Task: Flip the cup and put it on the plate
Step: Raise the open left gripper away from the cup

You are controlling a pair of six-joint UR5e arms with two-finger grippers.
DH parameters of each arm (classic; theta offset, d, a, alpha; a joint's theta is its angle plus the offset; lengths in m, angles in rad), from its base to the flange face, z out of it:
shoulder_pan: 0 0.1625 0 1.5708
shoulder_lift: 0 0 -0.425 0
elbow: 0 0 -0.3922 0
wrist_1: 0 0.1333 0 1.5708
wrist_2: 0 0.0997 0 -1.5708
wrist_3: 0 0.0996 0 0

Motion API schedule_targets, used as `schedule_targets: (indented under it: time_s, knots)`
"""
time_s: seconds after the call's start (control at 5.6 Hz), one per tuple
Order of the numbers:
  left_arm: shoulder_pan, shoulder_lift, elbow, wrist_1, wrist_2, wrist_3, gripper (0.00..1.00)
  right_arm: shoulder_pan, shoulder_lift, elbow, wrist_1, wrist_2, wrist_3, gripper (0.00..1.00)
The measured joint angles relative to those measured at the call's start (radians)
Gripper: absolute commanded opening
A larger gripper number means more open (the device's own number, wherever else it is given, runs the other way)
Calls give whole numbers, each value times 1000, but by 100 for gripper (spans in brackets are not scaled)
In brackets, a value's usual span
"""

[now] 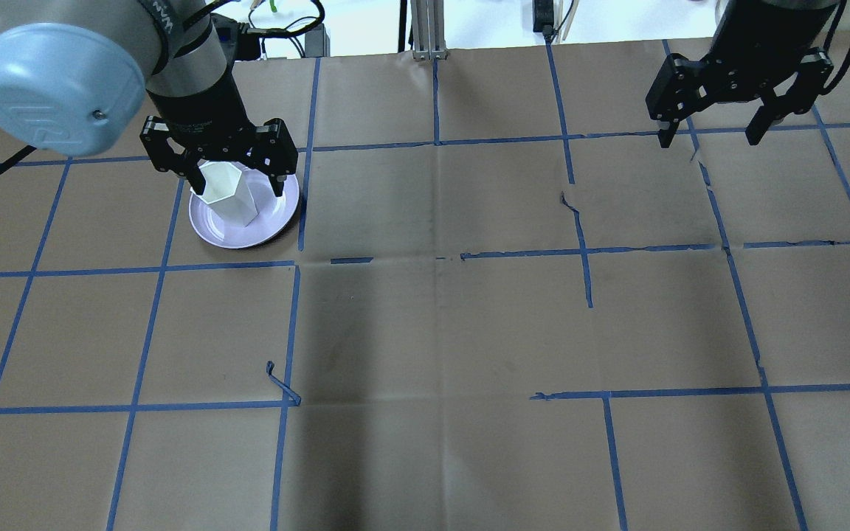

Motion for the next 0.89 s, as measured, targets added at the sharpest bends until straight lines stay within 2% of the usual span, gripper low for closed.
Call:
schedule_targets:
  time_s: [0.36, 0.89]
  knots:
    - [35, 62, 0, -51, -37, 10, 100, 0, 0, 0, 0, 0, 0, 100]
    - [38, 70, 2, -56, -52, 12, 100, 0, 0, 0, 0, 0, 0, 100]
